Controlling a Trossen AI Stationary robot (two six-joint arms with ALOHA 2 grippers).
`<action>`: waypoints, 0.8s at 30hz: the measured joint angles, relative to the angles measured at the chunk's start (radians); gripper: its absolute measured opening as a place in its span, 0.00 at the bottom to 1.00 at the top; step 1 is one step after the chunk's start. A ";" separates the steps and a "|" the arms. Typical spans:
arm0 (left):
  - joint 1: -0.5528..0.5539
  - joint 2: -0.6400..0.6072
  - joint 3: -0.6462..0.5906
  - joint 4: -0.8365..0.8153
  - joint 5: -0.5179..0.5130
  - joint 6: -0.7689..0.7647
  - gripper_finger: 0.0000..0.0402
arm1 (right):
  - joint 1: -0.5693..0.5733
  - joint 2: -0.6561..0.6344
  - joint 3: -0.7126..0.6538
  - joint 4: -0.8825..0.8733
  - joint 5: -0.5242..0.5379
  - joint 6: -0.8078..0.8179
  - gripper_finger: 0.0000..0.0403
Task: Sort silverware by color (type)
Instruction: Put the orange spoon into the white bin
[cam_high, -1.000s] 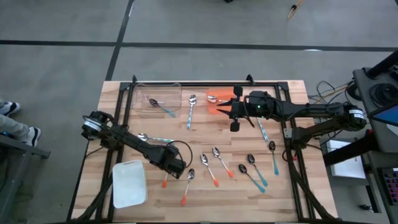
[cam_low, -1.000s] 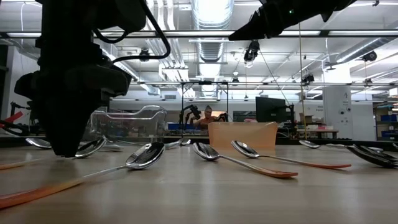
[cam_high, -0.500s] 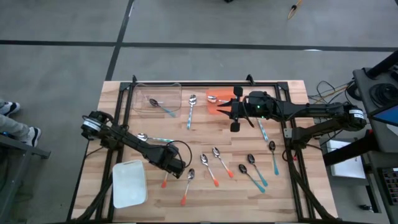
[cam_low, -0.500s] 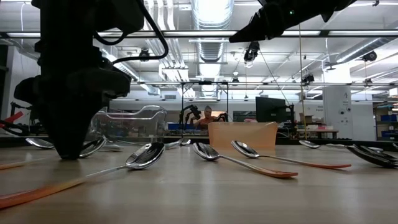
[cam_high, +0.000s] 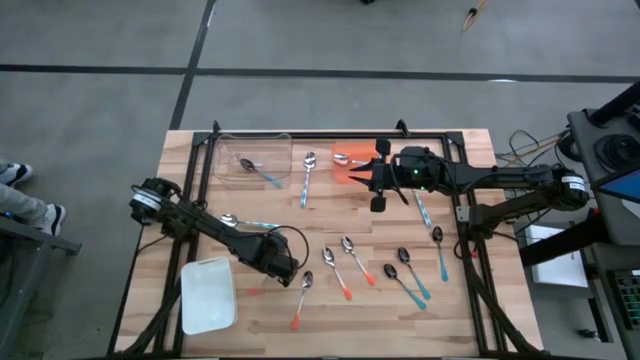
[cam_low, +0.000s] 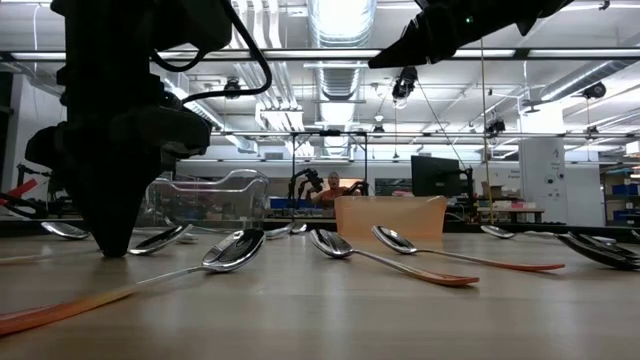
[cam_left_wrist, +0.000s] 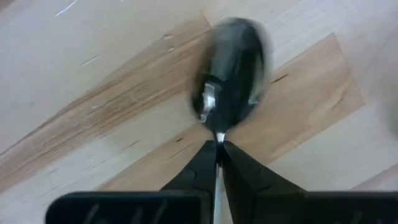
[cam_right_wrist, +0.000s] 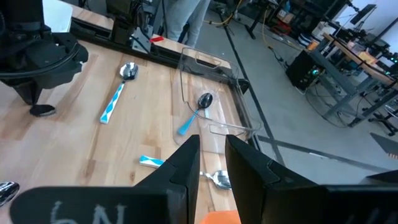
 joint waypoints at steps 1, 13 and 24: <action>0.000 0.000 0.000 0.000 0.000 0.000 0.02 | 0.000 0.000 0.000 0.000 0.000 -0.001 0.17; 0.005 -0.126 -0.004 0.010 -0.010 0.022 0.00 | 0.000 0.000 0.000 0.000 0.000 -0.009 0.17; 0.006 -0.369 -0.003 -0.035 0.068 0.021 0.00 | 0.000 0.000 0.000 0.000 0.000 -0.010 0.17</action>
